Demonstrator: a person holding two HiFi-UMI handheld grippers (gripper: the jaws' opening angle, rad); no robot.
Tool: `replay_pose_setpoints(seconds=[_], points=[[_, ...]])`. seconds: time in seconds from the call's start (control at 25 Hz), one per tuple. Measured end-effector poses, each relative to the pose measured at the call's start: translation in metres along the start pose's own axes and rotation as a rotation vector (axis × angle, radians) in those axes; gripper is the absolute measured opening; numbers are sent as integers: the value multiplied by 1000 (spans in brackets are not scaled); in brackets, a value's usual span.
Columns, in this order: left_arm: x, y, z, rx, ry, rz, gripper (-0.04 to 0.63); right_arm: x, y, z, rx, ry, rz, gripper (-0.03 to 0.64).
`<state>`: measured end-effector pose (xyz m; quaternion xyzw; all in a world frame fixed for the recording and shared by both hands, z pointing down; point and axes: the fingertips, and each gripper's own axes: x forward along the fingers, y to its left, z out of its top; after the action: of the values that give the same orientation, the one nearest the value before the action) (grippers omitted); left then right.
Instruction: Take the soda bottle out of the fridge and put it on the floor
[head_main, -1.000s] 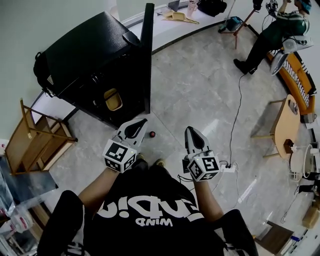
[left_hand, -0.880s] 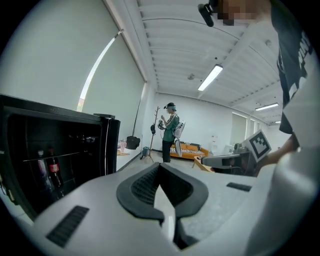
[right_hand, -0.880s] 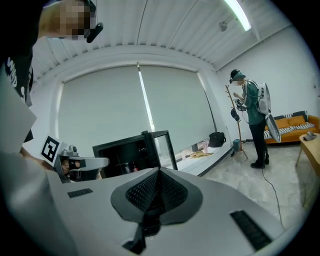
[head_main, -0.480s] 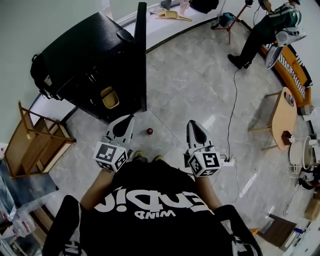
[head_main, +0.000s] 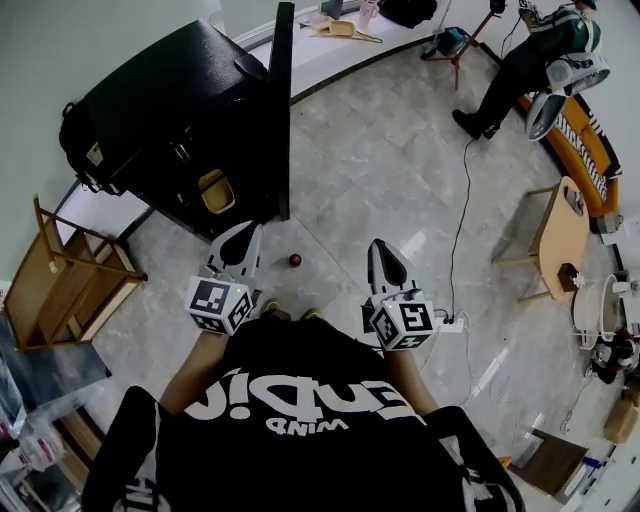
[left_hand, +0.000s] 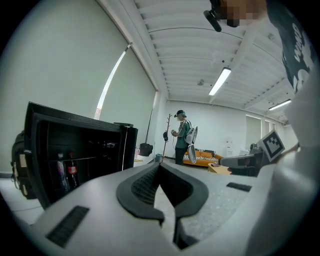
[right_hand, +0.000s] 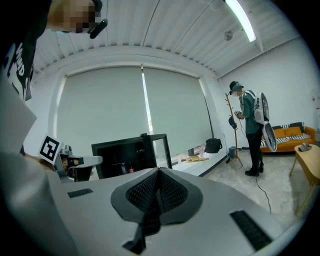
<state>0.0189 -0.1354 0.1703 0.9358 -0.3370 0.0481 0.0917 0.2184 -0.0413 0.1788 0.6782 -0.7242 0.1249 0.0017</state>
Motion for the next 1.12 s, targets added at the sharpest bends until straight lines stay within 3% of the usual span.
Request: replay_pose_setpoints(seconds=[1.12], points=[[0,-3,-5,-23,7,8,7,-4,-10,-4,18,-4,-23,21]])
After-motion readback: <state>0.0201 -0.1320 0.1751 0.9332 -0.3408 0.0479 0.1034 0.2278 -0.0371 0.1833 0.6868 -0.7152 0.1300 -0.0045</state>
